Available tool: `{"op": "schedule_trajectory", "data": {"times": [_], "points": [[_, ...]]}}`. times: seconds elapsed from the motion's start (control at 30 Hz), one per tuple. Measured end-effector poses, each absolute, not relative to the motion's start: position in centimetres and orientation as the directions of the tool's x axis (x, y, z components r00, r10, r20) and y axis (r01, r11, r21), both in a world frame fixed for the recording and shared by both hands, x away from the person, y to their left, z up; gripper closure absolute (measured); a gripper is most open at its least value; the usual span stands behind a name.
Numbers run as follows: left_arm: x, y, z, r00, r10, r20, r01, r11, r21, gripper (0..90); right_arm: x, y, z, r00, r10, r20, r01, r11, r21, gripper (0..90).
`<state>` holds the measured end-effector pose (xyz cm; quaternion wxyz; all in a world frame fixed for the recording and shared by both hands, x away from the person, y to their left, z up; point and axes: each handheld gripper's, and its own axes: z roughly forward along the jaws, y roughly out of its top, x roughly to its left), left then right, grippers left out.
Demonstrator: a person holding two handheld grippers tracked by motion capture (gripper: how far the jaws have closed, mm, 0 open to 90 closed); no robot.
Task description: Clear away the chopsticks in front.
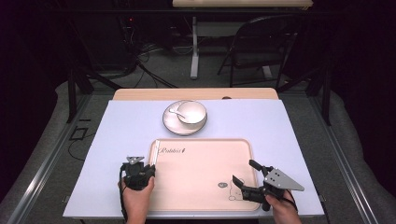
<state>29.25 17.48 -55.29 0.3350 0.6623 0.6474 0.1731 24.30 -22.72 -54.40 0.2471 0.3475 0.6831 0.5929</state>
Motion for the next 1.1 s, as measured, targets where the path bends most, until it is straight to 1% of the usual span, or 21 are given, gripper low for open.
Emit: {"op": "schedule_trajectory", "data": {"times": [0.07, 0.27, 0.47, 0.5, 0.53, 0.57, 0.6, 0.63, 0.67, 0.7, 0.8, 0.93, 1.0, 1.03, 1.1], "points": [[29.3, 17.4, -55.3, 0.113, 0.972, -0.206, 0.751, 0.052, 0.658, 74.6, 24.3, -22.7, -54.4, -0.636, 0.768, 0.074, 0.181, 0.056, 0.982, 14.7], [29.2, 17.3, -55.4, 0.116, 0.973, -0.197, 0.749, 0.045, 0.662, 75.6, 24.3, -22.7, -54.4, -0.637, 0.768, 0.073, 0.18, 0.057, 0.982, 14.7], [29.1, 17.3, -55.1, 0.131, 0.97, -0.207, 0.741, 0.043, 0.67, 72.4, 24.3, -22.7, -54.4, -0.636, 0.768, 0.075, 0.182, 0.055, 0.982, 14.7], [29.1, 17.2, -54.9, 0.139, 0.968, -0.208, 0.739, 0.039, 0.673, 71.0, 24.3, -22.7, -54.4, -0.637, 0.768, 0.073, 0.181, 0.056, 0.982, 14.7], [29.0, 17.2, -54.8, 0.146, 0.968, -0.206, 0.734, 0.034, 0.678, 67.2, 24.3, -22.7, -54.4, -0.637, 0.767, 0.074, 0.181, 0.057, 0.982, 14.7], [29.0, 17.2, -54.6, 0.155, 0.967, -0.2, 0.726, 0.026, 0.687, 67.2, 24.3, -22.7, -54.4, -0.637, 0.767, 0.074, 0.181, 0.057, 0.982, 14.7], [29.0, 17.1, -54.3, 0.168, 0.969, -0.183, 0.706, 0.011, 0.708, 62.9, 24.3, -22.7, -54.4, -0.638, 0.767, 0.071, 0.18, 0.058, 0.982, 14.7], [29.0, 17.1, -54.3, 0.168, 0.969, -0.183, 0.706, 0.011, 0.708, 60.5, 24.3, -22.7, -54.4, -0.638, 0.767, 0.071, 0.18, 0.058, 0.982, 14.7], [29.1, 17.1, -54.1, 0.174, 0.97, -0.171, 0.696, 0.002, 0.718, 60.5, 24.3, -22.7, -54.4, -0.638, 0.767, 0.071, 0.179, 0.059, 0.982, 14.7], [29.2, 17.0, -54.0, 0.182, 0.97, -0.164, 0.684, -0.005, 0.729, 57.2, 24.3, -22.7, -54.4, -0.638, 0.767, 0.071, 0.18, 0.058, 0.982, 14.7], [29.3, 17.0, -53.8, 0.187, 0.969, -0.161, 0.676, -0.008, 0.737, 54.6, 24.3, -22.7, -54.4, -0.638, 0.767, 0.072, 0.18, 0.058, 0.982, 14.7], [29.6, 17.2, -53.8, 0.208, 0.968, -0.138, 0.649, -0.031, 0.76, 48.1, 24.3, -22.7, -54.4, -0.639, 0.766, 0.071, 0.18, 0.059, 0.982, 14.7], [29.6, 17.2, -53.8, 0.214, 0.966, -0.144, 0.646, -0.029, 0.763, 44.7, 24.3, -22.7, -54.4, -0.639, 0.766, 0.071, 0.18, 0.059, 0.982, 14.7], [29.7, 17.3, -53.8, 0.216, 0.964, -0.152, 0.642, -0.023, 0.767, 44.7, 24.3, -22.7, -54.4, -0.639, 0.766, 0.071, 0.18, 0.059, 0.982, 14.7], [29.9, 17.4, -53.8, 0.227, 0.961, -0.157, 0.64, -0.025, 0.768, 42.0, 24.4, -22.7, -54.4, -0.64, 0.765, 0.071, 0.18, 0.06, 0.982, 14.7]]}}
